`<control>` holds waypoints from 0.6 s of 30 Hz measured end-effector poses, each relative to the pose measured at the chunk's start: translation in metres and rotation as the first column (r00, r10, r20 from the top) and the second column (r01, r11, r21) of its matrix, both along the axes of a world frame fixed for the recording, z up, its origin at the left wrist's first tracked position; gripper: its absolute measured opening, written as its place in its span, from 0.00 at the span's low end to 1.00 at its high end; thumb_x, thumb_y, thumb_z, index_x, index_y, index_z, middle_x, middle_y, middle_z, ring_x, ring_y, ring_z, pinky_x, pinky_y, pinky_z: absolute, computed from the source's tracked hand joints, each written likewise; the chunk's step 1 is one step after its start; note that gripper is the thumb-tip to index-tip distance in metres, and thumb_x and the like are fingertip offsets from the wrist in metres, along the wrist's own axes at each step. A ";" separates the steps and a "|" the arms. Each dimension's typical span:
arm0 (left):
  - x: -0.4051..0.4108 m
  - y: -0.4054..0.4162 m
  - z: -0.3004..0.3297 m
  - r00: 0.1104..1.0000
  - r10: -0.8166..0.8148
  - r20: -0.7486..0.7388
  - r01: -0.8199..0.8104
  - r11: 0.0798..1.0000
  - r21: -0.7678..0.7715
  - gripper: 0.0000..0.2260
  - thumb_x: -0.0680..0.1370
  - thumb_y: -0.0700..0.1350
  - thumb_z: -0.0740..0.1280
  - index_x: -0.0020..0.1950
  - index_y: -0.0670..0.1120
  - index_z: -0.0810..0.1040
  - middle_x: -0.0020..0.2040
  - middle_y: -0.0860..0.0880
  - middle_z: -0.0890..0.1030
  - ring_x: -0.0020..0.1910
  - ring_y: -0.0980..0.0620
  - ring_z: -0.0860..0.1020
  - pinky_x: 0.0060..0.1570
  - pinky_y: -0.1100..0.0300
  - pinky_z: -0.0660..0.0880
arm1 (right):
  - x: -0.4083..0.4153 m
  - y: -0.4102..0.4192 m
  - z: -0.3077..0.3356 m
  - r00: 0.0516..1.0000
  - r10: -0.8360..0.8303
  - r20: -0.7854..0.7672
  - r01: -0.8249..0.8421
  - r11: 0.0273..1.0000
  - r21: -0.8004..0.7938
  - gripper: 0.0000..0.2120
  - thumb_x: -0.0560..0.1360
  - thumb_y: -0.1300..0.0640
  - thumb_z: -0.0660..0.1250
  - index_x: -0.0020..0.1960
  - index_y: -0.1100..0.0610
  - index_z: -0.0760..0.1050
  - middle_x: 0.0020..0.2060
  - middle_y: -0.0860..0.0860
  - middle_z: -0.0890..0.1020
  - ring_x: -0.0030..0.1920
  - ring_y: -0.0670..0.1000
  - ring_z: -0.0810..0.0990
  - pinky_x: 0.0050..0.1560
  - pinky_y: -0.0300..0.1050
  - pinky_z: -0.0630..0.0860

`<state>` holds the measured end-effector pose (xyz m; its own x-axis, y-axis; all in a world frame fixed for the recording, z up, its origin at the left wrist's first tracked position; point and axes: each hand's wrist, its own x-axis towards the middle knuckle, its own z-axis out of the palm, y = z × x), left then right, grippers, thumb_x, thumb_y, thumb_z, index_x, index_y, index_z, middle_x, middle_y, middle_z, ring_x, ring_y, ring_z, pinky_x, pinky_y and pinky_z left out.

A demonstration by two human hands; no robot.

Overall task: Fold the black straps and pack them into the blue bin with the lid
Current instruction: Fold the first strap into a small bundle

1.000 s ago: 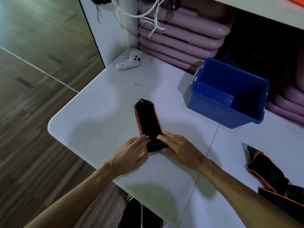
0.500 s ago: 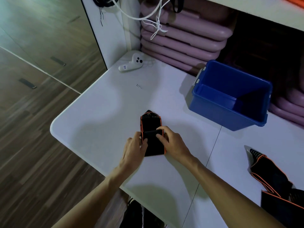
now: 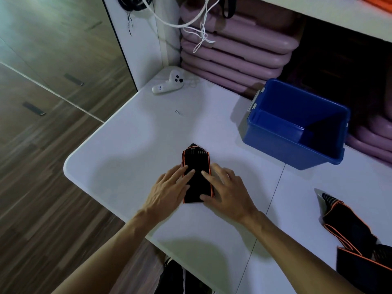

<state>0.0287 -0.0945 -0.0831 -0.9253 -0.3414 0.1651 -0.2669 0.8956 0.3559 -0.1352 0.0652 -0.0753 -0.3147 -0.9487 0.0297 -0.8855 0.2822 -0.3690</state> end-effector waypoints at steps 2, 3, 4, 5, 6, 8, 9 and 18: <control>0.005 0.000 0.001 0.992 -0.068 0.102 0.069 0.998 -0.003 0.30 0.80 0.62 0.56 0.76 0.46 0.62 0.76 0.45 0.64 0.74 0.47 0.63 0.67 0.51 0.69 | -0.003 0.007 -0.003 0.994 0.089 -0.064 -0.082 0.991 0.103 0.39 0.73 0.30 0.59 0.77 0.51 0.61 0.78 0.51 0.59 0.73 0.55 0.63 0.63 0.52 0.69; 0.007 0.000 0.002 0.981 -0.103 0.164 0.105 0.994 -0.004 0.36 0.77 0.67 0.56 0.78 0.45 0.58 0.78 0.45 0.59 0.76 0.48 0.59 0.70 0.53 0.64 | -0.003 0.008 -0.004 0.991 0.113 -0.073 -0.103 0.985 0.135 0.39 0.74 0.32 0.60 0.77 0.52 0.61 0.78 0.51 0.59 0.73 0.55 0.63 0.64 0.52 0.69; 0.008 0.000 0.003 0.970 -0.126 0.208 0.131 0.991 -0.011 0.40 0.75 0.69 0.56 0.78 0.45 0.54 0.79 0.44 0.55 0.77 0.49 0.56 0.70 0.55 0.61 | -0.003 0.007 -0.004 0.988 0.124 -0.088 -0.112 0.985 0.131 0.36 0.75 0.36 0.60 0.77 0.54 0.62 0.77 0.51 0.62 0.72 0.55 0.65 0.63 0.53 0.71; 0.007 -0.001 0.004 0.967 -0.141 0.211 0.150 0.988 -0.029 0.40 0.75 0.68 0.57 0.78 0.44 0.54 0.79 0.43 0.55 0.77 0.47 0.56 0.70 0.55 0.62 | -0.004 0.004 -0.003 0.987 0.125 -0.101 -0.113 0.987 0.113 0.32 0.75 0.41 0.61 0.75 0.55 0.65 0.75 0.52 0.66 0.70 0.55 0.68 0.60 0.53 0.73; 0.006 -0.001 0.005 0.969 -0.152 0.192 0.164 0.985 -0.050 0.37 0.76 0.64 0.59 0.78 0.44 0.56 0.77 0.41 0.58 0.76 0.44 0.60 0.68 0.53 0.66 | -0.004 0.001 -0.002 0.987 0.123 -0.106 -0.114 0.990 0.084 0.29 0.75 0.46 0.62 0.73 0.56 0.68 0.73 0.53 0.70 0.68 0.55 0.70 0.57 0.53 0.75; 0.003 -0.004 0.006 0.977 -0.153 0.150 0.163 0.985 -0.057 0.31 0.76 0.53 0.63 0.75 0.42 0.62 0.72 0.40 0.66 0.70 0.41 0.67 0.62 0.50 0.74 | -0.006 -0.003 0.000 0.991 0.115 -0.072 -0.113 0.993 0.022 0.25 0.74 0.50 0.60 0.68 0.57 0.74 0.68 0.53 0.76 0.63 0.54 0.74 0.53 0.52 0.77; 0.001 -0.005 0.007 0.979 -0.151 0.135 0.156 0.987 -0.027 0.29 0.75 0.50 0.63 0.74 0.43 0.64 0.69 0.41 0.68 0.66 0.42 0.70 0.59 0.50 0.76 | -0.008 -0.004 0.002 0.993 0.112 -0.027 -0.112 0.994 -0.003 0.23 0.74 0.50 0.59 0.67 0.57 0.75 0.66 0.53 0.78 0.61 0.54 0.75 0.52 0.52 0.77; -0.021 -0.023 0.022 0.992 0.106 0.071 -0.127 0.809 0.573 0.11 0.78 0.51 0.65 0.53 0.44 0.77 0.44 0.53 0.82 0.43 0.55 0.80 0.42 0.61 0.73 | -0.022 -0.026 0.026 0.861 -0.145 0.488 0.119 0.989 0.083 0.08 0.79 0.46 0.65 0.50 0.50 0.74 0.39 0.49 0.78 0.39 0.47 0.76 0.39 0.41 0.72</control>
<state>0.0078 -0.1177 -0.0612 -0.8737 -0.4696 -0.1267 -0.3777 0.4908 0.7851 -0.1573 0.0390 -0.0490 -0.3986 -0.8936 -0.2065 -0.5463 0.4122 -0.7292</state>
